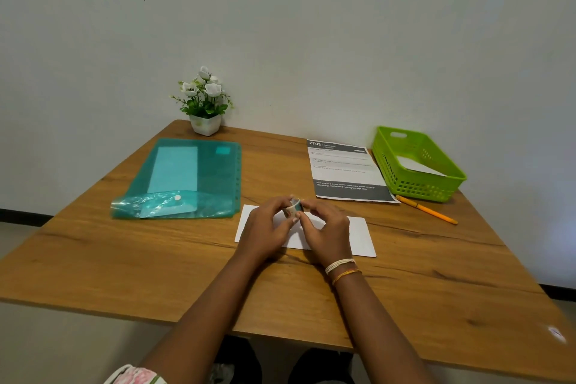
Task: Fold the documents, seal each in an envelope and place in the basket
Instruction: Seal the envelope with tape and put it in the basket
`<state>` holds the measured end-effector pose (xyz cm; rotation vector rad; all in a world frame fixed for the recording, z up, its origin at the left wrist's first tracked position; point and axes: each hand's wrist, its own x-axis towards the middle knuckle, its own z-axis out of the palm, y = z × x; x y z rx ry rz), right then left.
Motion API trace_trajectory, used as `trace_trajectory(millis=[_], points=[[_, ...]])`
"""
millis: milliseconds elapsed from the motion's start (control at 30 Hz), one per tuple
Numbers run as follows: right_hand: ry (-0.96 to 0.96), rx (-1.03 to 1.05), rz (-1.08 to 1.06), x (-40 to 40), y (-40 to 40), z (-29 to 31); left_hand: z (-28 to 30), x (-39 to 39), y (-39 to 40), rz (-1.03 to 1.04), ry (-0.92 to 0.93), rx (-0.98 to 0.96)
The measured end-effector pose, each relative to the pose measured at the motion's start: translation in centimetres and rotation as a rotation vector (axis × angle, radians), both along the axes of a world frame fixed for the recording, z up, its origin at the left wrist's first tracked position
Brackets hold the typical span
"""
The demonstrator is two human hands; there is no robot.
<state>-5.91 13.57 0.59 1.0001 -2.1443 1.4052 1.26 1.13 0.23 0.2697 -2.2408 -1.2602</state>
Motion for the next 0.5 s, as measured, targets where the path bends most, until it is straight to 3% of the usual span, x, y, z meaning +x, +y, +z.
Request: trace_trajectory(millis=[233,367,500], points=[[-0.302,0.053,0.104,-0.69,-0.09,-0.17,0.44,0.17,-0.09,-0.026,0.052,0.036],[-0.465,-0.083,0.127,-0.78,0.04,0.07,0.69,0.28,-0.16,-0.030,0.044,0.044],[-0.489,-0.154,0.117,-0.86,0.26,0.22,0.57,0.30,-0.11,-0.044,0.008,0.027]])
